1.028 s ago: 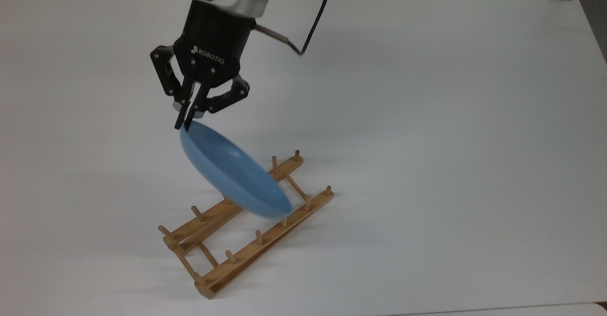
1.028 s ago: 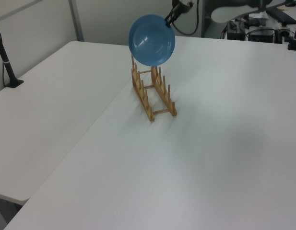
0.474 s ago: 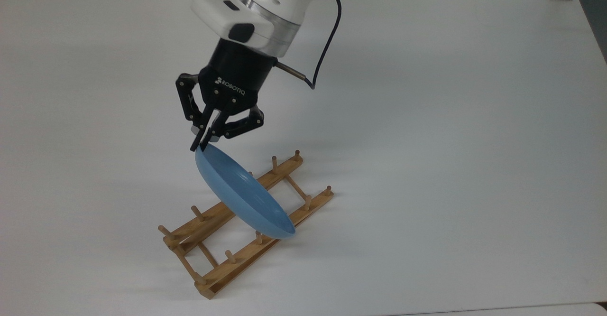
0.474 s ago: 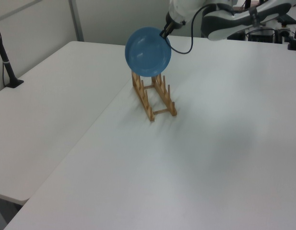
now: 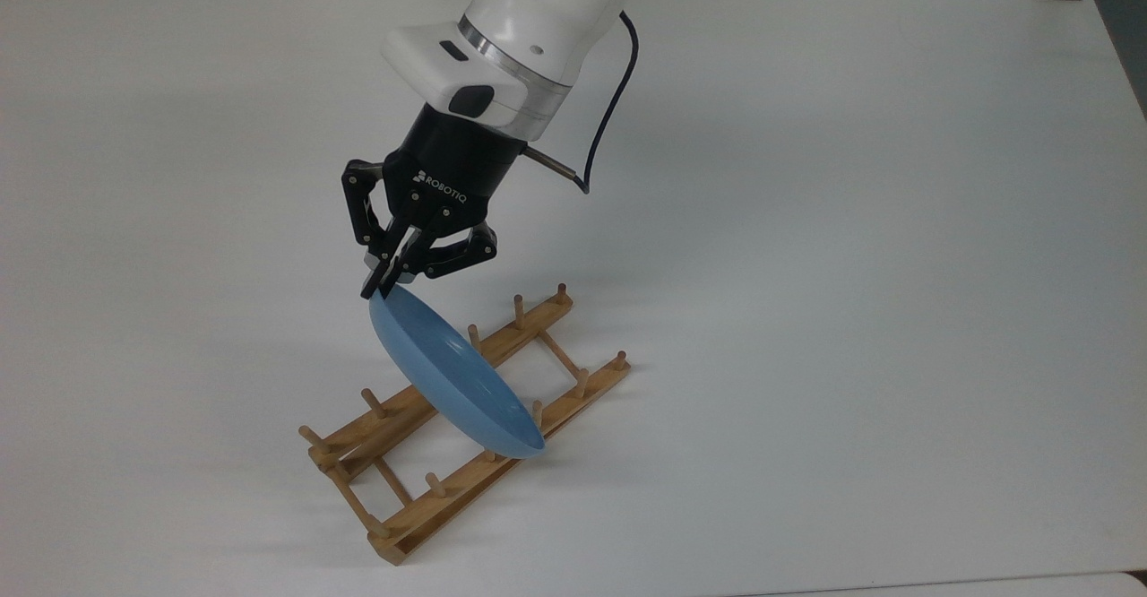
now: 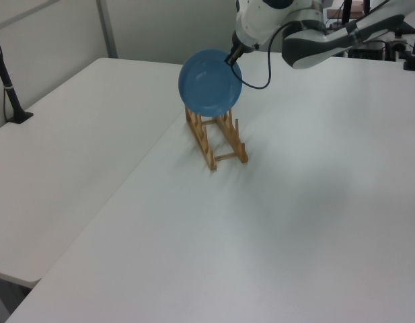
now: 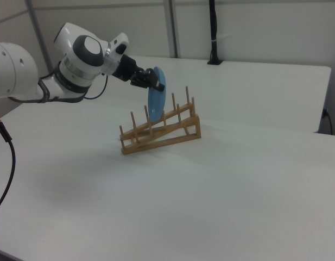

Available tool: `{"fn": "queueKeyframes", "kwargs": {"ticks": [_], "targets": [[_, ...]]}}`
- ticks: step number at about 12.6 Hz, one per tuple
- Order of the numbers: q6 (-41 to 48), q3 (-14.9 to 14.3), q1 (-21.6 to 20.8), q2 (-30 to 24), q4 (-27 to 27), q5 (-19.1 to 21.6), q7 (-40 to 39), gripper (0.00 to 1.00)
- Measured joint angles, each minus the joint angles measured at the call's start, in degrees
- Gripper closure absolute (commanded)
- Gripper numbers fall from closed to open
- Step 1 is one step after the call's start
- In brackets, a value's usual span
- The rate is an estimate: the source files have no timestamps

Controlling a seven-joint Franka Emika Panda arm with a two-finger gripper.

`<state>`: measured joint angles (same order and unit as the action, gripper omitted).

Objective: Place plate in plate rack
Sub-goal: 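Lower the plate upright between the rack pegs, then open the gripper and raise it away from the plate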

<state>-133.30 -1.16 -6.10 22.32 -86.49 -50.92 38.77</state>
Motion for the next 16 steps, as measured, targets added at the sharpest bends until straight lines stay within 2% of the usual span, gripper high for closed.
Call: {"fn": "queueKeyframes", "kwargs": {"ticks": [2, 4, 8, 9, 11, 13, 14, 16], "targets": [[0.0, 0.0, -0.1, 0.0, -0.9, -0.5, 0.0, 0.52], [0.0, 0.0, -0.1, 0.0, -1.3, -0.6, 0.0, 0.28], [0.0, 0.0, -0.2, 0.0, -1.2, -0.6, 1.2, 0.23], [0.0, 0.0, -0.2, -0.1, -1.1, -0.6, 2.0, 0.14], [-0.1, 0.1, -1.1, -0.3, -0.4, -0.6, 5.6, 0.12], [-0.1, 0.1, -2.3, -0.5, 0.1, 0.2, 8.4, 0.0], [-0.1, 0.2, -3.2, -0.8, 0.2, 3.2, 9.0, 0.0], [1.8, 0.2, -3.6, -2.5, 0.5, 13.5, 8.2, 0.0]]}}
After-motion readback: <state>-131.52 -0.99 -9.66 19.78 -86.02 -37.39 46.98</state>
